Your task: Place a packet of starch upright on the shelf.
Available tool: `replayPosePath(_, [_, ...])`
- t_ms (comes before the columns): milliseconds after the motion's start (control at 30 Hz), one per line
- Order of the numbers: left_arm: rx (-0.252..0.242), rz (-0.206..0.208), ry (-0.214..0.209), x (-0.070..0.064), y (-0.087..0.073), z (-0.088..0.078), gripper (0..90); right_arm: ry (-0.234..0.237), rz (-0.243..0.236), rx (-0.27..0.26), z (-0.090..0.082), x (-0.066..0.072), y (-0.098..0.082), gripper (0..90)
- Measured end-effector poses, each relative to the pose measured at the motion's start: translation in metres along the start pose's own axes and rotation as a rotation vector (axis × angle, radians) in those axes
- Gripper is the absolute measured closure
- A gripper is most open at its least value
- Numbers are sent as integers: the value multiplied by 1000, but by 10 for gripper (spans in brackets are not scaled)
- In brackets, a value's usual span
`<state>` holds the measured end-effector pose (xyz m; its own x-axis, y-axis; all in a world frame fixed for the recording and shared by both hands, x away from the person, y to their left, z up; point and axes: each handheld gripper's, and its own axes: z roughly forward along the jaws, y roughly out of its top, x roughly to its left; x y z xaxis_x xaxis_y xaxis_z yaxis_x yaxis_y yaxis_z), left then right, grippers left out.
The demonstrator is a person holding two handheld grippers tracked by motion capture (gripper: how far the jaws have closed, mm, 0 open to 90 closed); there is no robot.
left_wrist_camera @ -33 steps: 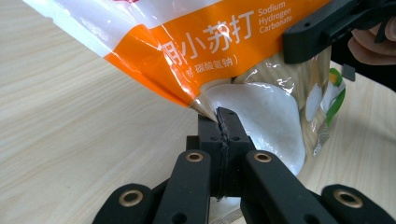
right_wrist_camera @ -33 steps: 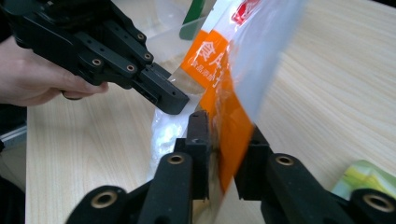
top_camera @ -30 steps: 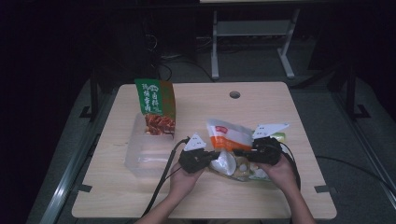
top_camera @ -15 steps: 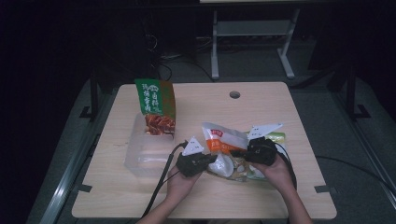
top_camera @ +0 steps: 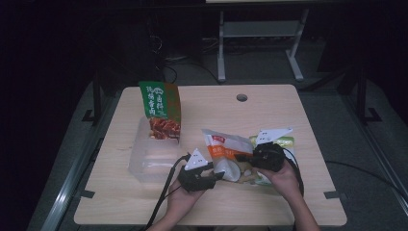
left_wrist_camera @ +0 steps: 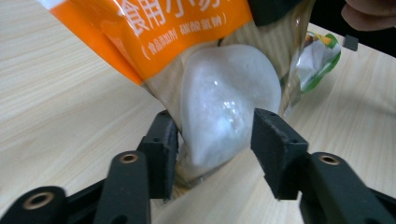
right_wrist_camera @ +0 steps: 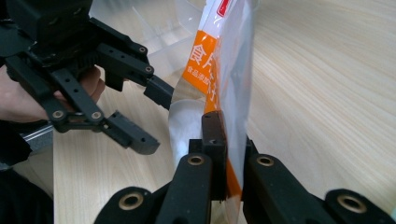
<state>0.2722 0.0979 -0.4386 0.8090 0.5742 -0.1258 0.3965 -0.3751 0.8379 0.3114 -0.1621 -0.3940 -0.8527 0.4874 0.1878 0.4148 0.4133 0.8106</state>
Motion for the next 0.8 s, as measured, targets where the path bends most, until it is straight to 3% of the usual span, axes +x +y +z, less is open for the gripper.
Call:
replayPosePath(133, [1,-10,-9,-3,-4,-6,455,-2,-12,-8,1,2,2,900])
replayPosePath(233, [12,21,2,-5,-6,-11,423,-2,-9,-10,2,4,4,900])
replayPosePath(633, [26,118,-20,-15,-15,-32,391,-5,5,-26,3,5,12,900])
replayPosePath(800, [17,140,-26,-19,-18,-37,390,-6,14,-30,5,6,17,900])
